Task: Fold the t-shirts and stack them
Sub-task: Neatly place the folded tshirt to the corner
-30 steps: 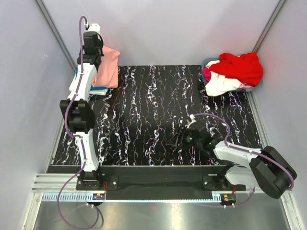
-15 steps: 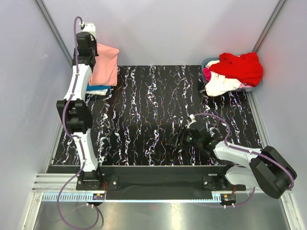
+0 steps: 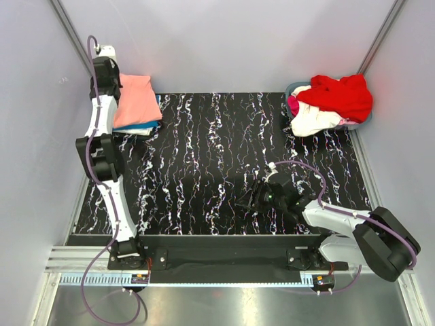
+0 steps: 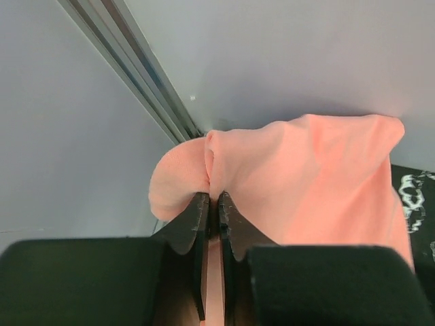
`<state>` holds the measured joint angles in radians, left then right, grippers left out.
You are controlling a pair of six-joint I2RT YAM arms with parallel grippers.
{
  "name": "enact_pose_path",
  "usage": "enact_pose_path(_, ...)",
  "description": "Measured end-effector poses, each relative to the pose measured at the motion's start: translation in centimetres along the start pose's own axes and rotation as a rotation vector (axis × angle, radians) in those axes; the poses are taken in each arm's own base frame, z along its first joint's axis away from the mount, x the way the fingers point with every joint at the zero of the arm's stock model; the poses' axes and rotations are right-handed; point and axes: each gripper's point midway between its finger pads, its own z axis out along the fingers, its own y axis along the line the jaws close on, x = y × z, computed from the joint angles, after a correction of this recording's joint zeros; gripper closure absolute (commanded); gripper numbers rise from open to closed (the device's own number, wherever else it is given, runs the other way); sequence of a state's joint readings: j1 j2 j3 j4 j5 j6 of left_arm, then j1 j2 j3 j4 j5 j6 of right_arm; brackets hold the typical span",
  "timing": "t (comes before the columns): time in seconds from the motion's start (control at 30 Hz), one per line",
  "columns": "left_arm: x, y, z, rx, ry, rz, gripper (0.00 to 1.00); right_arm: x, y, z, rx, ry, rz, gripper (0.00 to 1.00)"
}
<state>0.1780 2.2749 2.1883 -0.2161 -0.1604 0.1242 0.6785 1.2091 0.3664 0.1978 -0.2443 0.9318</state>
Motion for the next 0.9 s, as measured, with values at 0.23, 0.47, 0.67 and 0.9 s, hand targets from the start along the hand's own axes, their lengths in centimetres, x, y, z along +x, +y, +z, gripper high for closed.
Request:
enact_pose_path(0.23, 7.0, 0.8, 4.2, -0.022, 0.102, -0.011, 0.73, 0.0, -0.1, 0.1, 0.004, 0.002, 0.002, 0.48)
enact_pose_path(0.47, 10.8, 5.8, 5.9, -0.102, 0.151, -0.077, 0.40, 0.3, -0.6, 0.3, 0.019, 0.012, 0.007, 0.49)
enact_pose_path(0.67, 11.8, 10.0, 5.8, -0.176, 0.160, -0.169, 0.07, 0.3, -0.7, 0.3, 0.023, 0.015, 0.008, 0.49)
enact_pose_path(0.9, 11.1, 7.5, 3.0, -0.146, 0.197, -0.250, 0.01, 0.3, -0.7, 0.3, 0.023, 0.015, 0.008, 0.49)
